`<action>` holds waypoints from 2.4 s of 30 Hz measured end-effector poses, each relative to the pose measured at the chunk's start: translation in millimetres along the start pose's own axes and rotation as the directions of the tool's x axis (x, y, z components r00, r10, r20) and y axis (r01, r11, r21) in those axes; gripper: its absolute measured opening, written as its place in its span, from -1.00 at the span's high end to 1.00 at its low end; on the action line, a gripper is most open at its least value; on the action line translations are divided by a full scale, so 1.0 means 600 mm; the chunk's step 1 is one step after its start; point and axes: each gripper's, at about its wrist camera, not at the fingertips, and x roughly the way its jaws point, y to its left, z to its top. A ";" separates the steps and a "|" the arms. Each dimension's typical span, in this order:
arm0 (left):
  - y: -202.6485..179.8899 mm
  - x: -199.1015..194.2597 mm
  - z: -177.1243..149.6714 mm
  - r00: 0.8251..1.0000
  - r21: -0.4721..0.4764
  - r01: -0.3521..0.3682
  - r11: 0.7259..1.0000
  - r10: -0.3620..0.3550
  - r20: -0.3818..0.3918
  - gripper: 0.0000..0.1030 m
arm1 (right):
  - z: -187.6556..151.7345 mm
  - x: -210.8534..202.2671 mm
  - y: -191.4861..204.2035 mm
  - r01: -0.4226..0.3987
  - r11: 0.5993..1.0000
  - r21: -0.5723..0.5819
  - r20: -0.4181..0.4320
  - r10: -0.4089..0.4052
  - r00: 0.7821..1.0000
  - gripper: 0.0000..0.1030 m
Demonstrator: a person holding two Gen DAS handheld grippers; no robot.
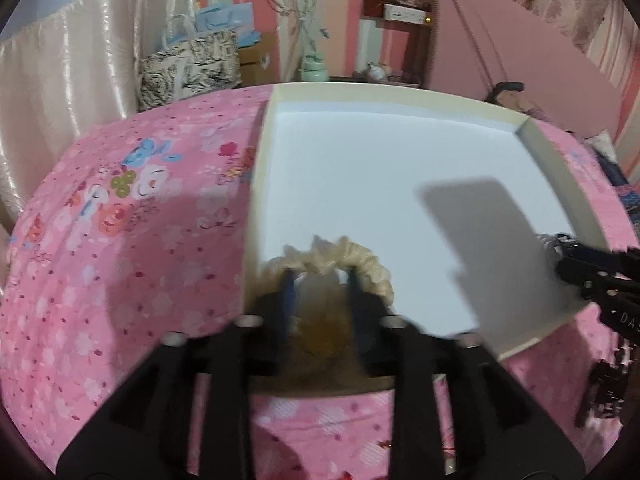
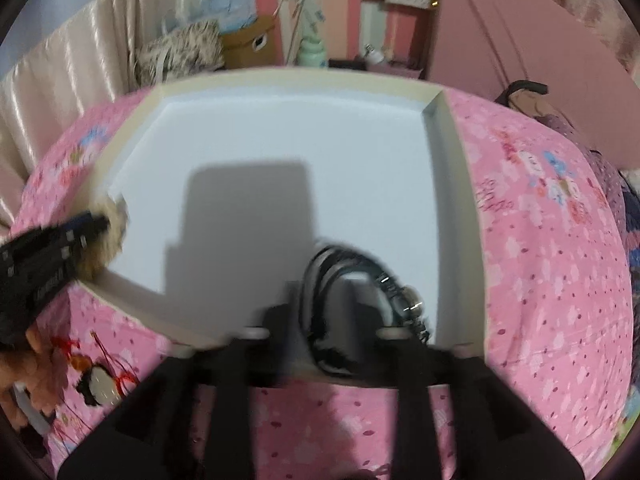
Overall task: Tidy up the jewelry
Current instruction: 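Withdraw both open tools from the tray back over the jewelry, then grasp the white-strap watch with the left tool while the right tool grasps the black claw clip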
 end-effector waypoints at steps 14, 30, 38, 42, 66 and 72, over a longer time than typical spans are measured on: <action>0.031 -0.201 -0.053 0.975 -0.010 0.127 0.992 -0.123 0.185 -0.91 | -0.102 -0.280 -0.056 -0.052 0.999 -0.003 0.373 0.050 0.927 -0.53; 0.143 -0.356 -0.403 0.877 -0.177 -0.100 0.979 0.171 0.450 -0.93 | -0.424 -0.282 -0.092 0.070 0.996 0.055 0.434 -0.087 0.897 -0.59; 0.111 -0.357 -0.408 0.875 -0.086 -0.166 0.982 0.187 0.445 -0.93 | -0.422 -0.271 -0.083 0.054 0.998 0.043 0.416 -0.067 0.907 -0.59; 0.113 -0.352 -0.404 0.883 -0.086 -0.162 0.983 0.183 0.432 -0.93 | -0.404 -0.266 -0.072 0.047 0.999 0.020 0.418 -0.051 0.907 -0.59; 0.151 -0.236 -0.300 0.958 -0.125 -0.088 0.988 0.118 0.260 -0.93 | -0.293 -0.138 -0.065 -0.033 0.999 0.002 0.221 0.032 0.975 -0.13; 0.156 -0.216 -0.285 0.968 -0.124 -0.088 0.988 0.114 0.225 -0.89 | -0.286 -0.120 -0.057 -0.023 1.000 -0.015 0.175 0.026 0.984 0.09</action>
